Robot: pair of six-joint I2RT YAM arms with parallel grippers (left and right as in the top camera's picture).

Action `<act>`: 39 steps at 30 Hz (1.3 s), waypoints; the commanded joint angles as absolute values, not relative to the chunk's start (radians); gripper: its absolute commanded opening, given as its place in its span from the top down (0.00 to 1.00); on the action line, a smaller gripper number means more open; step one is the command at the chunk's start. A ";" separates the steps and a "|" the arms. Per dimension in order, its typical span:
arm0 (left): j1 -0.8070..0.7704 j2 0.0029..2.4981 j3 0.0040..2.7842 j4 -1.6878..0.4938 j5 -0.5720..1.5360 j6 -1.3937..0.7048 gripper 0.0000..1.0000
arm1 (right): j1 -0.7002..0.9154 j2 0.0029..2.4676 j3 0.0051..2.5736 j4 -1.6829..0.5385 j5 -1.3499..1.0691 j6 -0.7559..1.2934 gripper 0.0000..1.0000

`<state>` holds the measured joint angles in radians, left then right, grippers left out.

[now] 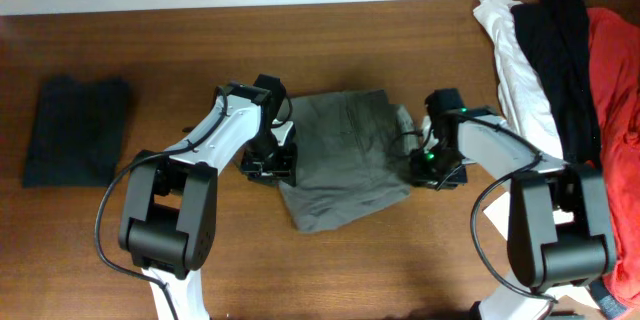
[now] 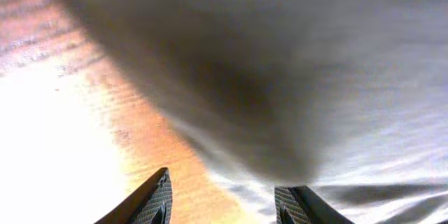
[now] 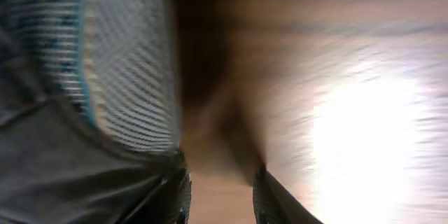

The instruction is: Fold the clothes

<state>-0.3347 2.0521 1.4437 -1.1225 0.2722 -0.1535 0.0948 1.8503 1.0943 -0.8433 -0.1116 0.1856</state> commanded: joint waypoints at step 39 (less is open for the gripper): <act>-0.305 2.123 1.442 -1.067 0.226 -0.055 0.46 | 0.346 1.916 1.168 -0.908 -0.188 0.110 0.54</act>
